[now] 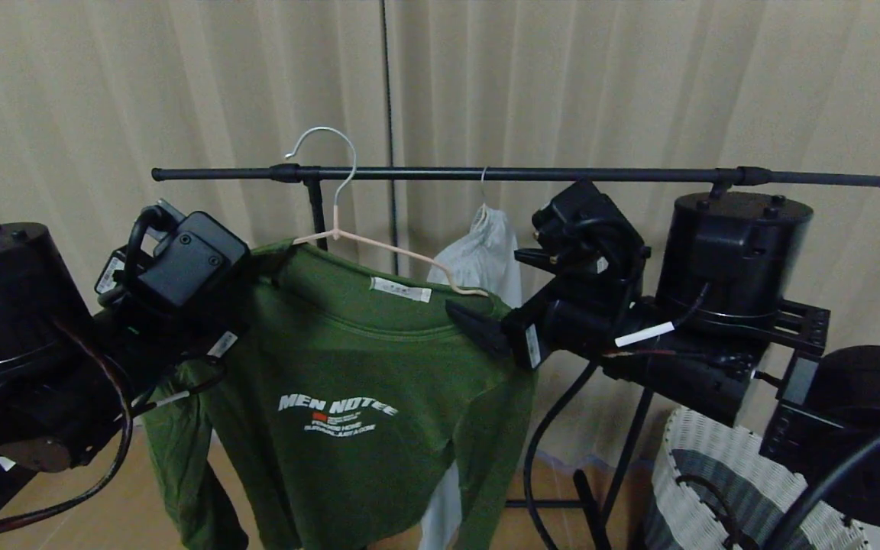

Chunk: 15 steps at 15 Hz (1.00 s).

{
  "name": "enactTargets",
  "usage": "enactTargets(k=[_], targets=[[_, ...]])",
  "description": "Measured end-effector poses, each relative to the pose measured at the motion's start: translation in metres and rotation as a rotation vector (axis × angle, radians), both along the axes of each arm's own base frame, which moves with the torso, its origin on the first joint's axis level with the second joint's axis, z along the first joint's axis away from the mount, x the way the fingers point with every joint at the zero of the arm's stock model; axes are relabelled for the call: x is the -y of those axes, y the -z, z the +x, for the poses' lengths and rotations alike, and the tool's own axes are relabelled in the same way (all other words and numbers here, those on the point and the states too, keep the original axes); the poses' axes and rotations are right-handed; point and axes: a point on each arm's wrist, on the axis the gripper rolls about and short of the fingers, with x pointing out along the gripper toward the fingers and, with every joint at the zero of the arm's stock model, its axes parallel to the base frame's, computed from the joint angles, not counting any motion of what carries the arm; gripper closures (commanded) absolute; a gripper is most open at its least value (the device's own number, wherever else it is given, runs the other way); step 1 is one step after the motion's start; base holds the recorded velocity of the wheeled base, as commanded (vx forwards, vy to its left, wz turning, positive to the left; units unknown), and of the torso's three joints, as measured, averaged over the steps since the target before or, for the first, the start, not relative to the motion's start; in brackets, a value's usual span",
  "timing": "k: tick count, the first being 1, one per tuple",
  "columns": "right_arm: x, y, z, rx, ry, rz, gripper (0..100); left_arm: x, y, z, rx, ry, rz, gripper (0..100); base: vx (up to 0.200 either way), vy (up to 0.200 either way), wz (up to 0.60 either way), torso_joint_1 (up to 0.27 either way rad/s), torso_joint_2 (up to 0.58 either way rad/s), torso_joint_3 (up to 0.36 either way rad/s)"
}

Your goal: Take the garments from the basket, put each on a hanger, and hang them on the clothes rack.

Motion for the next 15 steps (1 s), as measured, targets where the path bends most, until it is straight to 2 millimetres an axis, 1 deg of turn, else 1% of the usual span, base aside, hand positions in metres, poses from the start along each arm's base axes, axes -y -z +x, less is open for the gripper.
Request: enactTargets(k=[4, 7, 9, 10, 15], targets=[[-0.017, -0.005, 0.02, 0.052, 0.01, -0.009, 0, 0.008, 0.001, -0.006, -0.003, 0.039, 0.001, 100, 0.0, 0.0, 0.0, 0.0, 0.0, 0.0], [-0.024, 0.0, 0.03, 0.056, 0.02, -0.02, 0, 0.012, 0.001, -0.01, -0.004, 0.064, 0.001, 100, 0.0, 0.0, 0.0, 0.02, 0.0, 0.001], [-0.027, 0.004, 0.032, 0.056, 0.018, -0.035, 0, 0.013, 0.0, -0.012, 0.0, 0.074, -0.001, 100, 0.0, 0.0, 0.0, 0.0, 0.0, 0.0], [-0.028, 0.005, 0.033, 0.055, 0.016, -0.038, 100, 0.014, 0.0, -0.013, 0.0, 0.079, -0.001, 100, 0.0, 0.0, 0.0, 0.0, 0.0, 0.0], [-0.028, 0.008, 0.032, 0.047, 0.011, -0.044, 100, 0.016, 0.0, -0.013, 0.003, 0.096, -0.003, 100, 0.0, 0.0, 0.0, 0.0, 0.0, 0.0]])
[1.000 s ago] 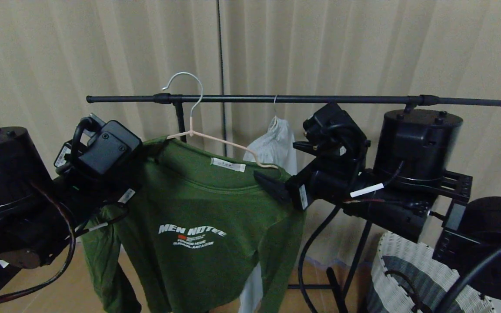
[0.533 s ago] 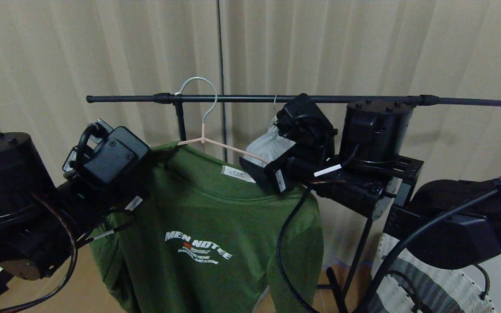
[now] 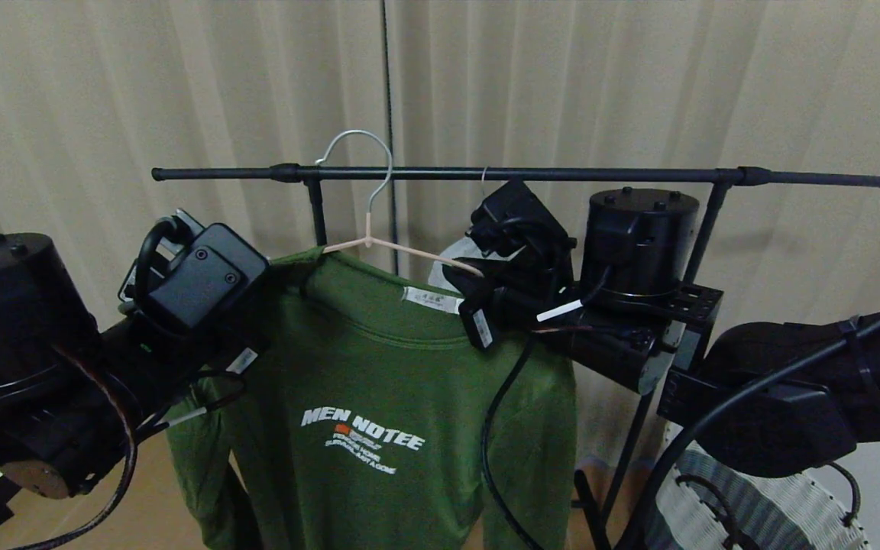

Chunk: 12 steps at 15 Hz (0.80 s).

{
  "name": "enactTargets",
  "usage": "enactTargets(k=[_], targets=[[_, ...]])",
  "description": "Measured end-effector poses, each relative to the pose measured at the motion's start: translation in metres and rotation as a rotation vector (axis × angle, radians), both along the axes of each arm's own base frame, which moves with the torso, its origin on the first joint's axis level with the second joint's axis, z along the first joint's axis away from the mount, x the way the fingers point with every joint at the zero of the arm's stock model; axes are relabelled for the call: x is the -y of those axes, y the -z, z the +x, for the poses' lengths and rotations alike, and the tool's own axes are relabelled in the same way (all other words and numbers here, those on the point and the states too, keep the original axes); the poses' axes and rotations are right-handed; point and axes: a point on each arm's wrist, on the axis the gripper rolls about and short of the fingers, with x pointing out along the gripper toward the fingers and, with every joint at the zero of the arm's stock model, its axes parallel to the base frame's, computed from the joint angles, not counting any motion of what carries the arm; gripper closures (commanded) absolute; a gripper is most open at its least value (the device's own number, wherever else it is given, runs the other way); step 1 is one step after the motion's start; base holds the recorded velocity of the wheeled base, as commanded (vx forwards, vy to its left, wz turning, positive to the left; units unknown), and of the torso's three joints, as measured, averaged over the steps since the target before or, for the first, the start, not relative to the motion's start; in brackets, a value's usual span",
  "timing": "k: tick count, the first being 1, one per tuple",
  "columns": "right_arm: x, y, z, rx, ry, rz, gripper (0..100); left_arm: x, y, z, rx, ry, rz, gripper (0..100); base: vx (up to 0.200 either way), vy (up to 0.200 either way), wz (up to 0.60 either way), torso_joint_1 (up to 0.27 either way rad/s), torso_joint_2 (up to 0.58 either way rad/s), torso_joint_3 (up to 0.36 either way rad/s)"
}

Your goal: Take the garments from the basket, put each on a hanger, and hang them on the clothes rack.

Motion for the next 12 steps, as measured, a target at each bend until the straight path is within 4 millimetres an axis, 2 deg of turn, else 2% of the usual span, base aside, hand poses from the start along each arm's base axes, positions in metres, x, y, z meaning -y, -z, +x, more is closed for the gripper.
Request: enactTargets(k=[7, 8, 12], targets=[[0.007, 0.002, -0.007, -0.006, 0.012, -0.005, 100, 0.003, -0.003, 0.005, -0.002, 0.014, -0.065, 100, 0.0, 0.0, 0.0, 0.0, 0.0, 0.0], [0.009, 0.001, -0.009, -0.006, 0.011, -0.004, 100, 0.003, -0.004, 0.005, 0.0, 0.015, -0.069, 0, 0.0, 0.0, 0.0, 0.0, 0.0, 0.0], [0.017, -0.001, -0.014, -0.009, 0.028, -0.005, 100, 0.014, -0.01, 0.004, 0.002, 0.061, -0.156, 0, 0.0, 0.0, 0.0, 0.0, 0.0, 0.0]])
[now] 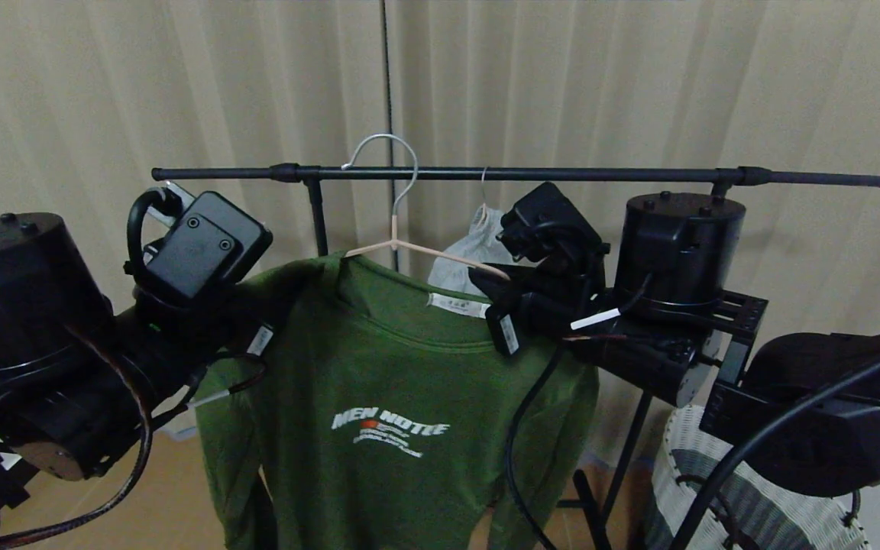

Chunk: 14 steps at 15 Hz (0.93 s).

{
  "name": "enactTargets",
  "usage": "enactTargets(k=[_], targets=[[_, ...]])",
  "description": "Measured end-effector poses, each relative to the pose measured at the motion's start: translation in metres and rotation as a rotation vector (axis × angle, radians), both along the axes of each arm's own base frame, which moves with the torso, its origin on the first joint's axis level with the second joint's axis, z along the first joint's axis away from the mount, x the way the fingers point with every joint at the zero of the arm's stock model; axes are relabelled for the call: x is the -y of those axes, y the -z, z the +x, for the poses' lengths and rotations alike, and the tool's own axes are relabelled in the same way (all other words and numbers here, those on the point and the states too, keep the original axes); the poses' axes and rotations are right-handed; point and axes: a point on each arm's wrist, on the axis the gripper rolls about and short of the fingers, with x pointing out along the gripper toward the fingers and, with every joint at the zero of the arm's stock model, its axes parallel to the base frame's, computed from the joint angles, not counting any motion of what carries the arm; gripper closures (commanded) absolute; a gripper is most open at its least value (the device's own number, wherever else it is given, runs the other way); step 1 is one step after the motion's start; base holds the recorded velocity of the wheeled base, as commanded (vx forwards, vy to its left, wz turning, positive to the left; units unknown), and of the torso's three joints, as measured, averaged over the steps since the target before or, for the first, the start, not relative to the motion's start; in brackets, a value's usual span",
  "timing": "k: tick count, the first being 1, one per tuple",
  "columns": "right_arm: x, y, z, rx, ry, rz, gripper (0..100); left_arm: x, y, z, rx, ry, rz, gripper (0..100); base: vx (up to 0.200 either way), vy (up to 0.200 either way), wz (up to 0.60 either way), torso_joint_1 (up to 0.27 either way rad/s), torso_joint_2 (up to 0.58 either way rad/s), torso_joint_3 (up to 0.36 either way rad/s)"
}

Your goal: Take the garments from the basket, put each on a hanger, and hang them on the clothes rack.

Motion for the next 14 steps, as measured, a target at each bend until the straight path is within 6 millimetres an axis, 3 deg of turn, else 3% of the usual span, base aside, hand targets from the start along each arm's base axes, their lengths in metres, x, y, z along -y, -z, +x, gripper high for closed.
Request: enactTargets(k=[3, 8, 11, 14], targets=[[0.014, -0.002, -0.002, -0.002, 0.028, -0.004, 100, 0.005, -0.003, 0.001, -0.022, 0.033, -0.03, 0, 0.0, 0.0, 0.0, 0.0, 0.0, 0.0], [0.057, -0.007, -0.002, -0.004, 0.133, -0.005, 100, 0.002, -0.016, -0.008, -0.276, 0.146, -0.144, 0, 0.0, 0.0, 0.0, 0.0, 0.0, 0.0], [0.076, -0.009, -0.006, -0.004, 0.168, -0.001, 100, -0.022, -0.031, -0.017, -0.314, 0.205, -0.201, 0, 0.0, 0.0, 0.0, 0.0, 0.0, 0.0], [0.084, -0.014, -0.014, 0.009, 0.169, 0.011, 100, -0.046, -0.011, -0.03, -0.37, 0.22, -0.213, 0, 0.0, 0.0, 0.0, 0.0, 0.0, 0.0]])
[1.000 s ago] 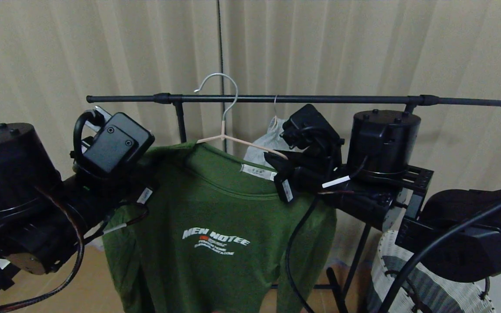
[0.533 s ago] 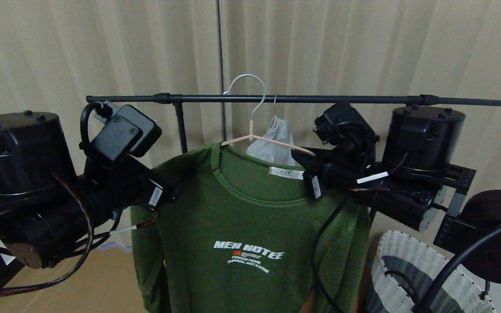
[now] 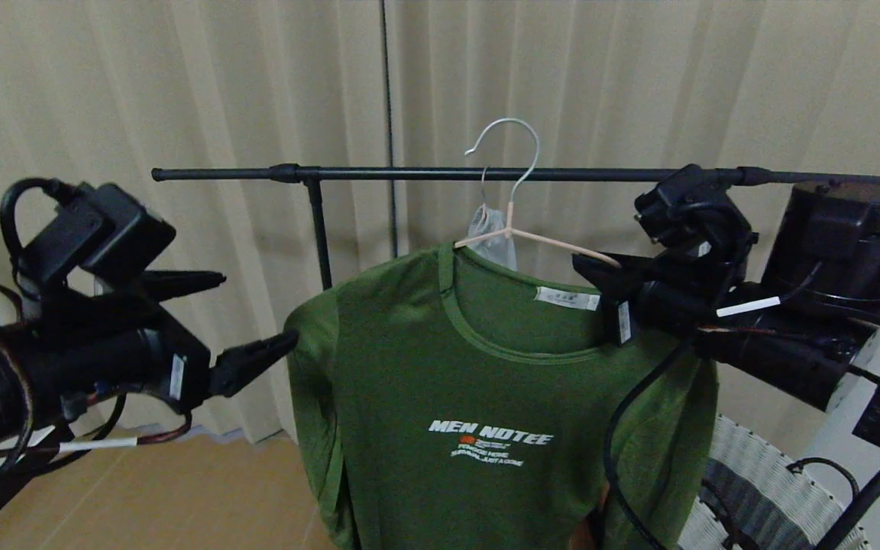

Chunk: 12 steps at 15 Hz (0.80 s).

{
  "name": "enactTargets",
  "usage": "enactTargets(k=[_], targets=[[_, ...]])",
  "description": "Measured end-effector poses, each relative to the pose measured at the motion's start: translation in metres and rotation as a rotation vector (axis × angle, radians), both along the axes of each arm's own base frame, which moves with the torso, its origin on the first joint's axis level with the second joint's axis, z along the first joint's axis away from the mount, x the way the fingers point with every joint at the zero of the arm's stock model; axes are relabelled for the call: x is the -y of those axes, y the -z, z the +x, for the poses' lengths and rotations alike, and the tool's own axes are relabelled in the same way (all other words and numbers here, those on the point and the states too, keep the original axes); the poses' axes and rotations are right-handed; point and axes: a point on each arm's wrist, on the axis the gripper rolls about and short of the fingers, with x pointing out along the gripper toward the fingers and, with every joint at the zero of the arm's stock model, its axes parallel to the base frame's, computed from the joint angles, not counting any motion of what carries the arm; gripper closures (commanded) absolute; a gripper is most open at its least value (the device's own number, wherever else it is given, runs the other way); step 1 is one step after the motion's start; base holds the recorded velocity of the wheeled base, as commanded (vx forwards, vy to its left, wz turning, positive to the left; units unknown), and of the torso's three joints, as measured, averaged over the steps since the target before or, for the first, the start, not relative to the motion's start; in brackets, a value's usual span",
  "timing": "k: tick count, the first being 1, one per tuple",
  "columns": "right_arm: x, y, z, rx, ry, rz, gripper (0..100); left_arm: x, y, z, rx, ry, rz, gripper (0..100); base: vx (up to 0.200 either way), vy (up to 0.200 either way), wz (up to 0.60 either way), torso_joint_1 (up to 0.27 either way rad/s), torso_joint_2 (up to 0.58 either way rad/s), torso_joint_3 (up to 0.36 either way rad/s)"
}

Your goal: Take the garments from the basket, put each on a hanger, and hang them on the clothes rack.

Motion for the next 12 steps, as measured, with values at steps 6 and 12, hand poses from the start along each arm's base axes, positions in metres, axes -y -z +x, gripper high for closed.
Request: enactTargets(k=[6, 12], targets=[[0.006, -0.013, -0.013, 0.031, -0.048, 0.027, 100, -0.017, 0.051, -0.012, -0.028, -0.015, -0.013, 0, 0.0, 0.0, 0.0, 0.0, 0.0, 0.0], [0.008, -0.018, -0.029, 0.048, -0.081, 0.039, 100, -0.014, 0.054, -0.005, -0.048, -0.011, -0.007, 100, 0.0, 0.0, 0.0, 0.0, 0.0, 0.0]])
